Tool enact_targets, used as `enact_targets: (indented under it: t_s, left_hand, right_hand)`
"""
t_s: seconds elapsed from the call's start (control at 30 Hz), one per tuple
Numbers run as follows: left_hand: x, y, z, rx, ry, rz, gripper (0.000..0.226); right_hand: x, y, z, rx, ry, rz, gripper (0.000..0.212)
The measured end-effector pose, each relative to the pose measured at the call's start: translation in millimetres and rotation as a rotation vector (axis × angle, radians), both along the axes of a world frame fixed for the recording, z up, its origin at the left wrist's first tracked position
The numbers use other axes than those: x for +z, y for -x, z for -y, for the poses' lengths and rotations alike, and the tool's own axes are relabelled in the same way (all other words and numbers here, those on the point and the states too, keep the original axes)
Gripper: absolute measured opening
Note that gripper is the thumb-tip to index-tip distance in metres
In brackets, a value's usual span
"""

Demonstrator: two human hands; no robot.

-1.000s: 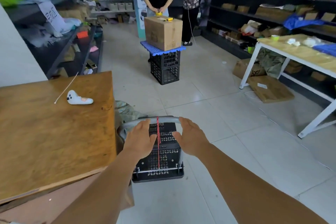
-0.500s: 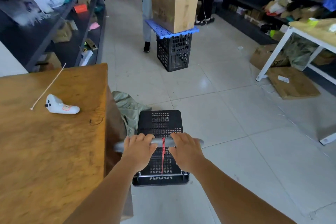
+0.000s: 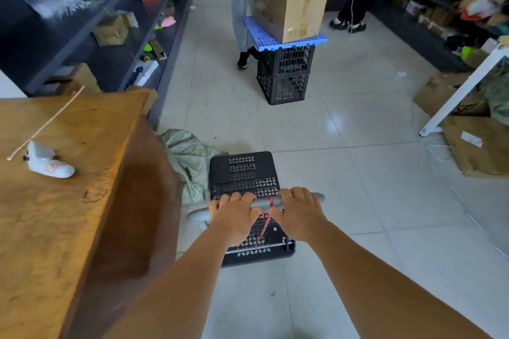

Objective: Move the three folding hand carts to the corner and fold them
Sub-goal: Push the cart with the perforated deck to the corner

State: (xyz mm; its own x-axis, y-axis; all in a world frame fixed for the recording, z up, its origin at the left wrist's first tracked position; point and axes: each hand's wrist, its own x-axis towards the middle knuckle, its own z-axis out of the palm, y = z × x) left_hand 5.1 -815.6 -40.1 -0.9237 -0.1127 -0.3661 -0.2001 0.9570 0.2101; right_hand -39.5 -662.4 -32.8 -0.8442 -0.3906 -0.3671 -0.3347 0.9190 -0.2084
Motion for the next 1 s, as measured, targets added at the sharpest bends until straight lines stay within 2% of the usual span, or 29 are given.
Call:
enact_targets:
  t_s: [0.2, 0.37, 0.73, 1.0]
  left_hand:
    - [3.1, 62.0, -69.6, 0.078, -0.026, 0.017, 0.041]
    - [2.4, 106.1, -97.2, 0.066, -0.059, -0.009, 0.032]
    - [-7.9, 230.7, -134.8, 0.12, -0.037, -0.103, 0.032]
    - [-8.1, 311.1, -158.7, 0.197, -0.011, -0.086, 0.036]
  right_hand:
    - [1.1, 77.4, -64.0, 0.069, 0.023, 0.017, 0.054]
    - [0.0, 130.1, -96.1, 0.087, 0.042, 0.036, 0.053]
    - [0.4, 272.8, -129.2, 0.194, -0.003, 0.025, 0.052]
    - [3.2, 363.9, -147.2, 0.293, -0.031, 0.045, 0.049]
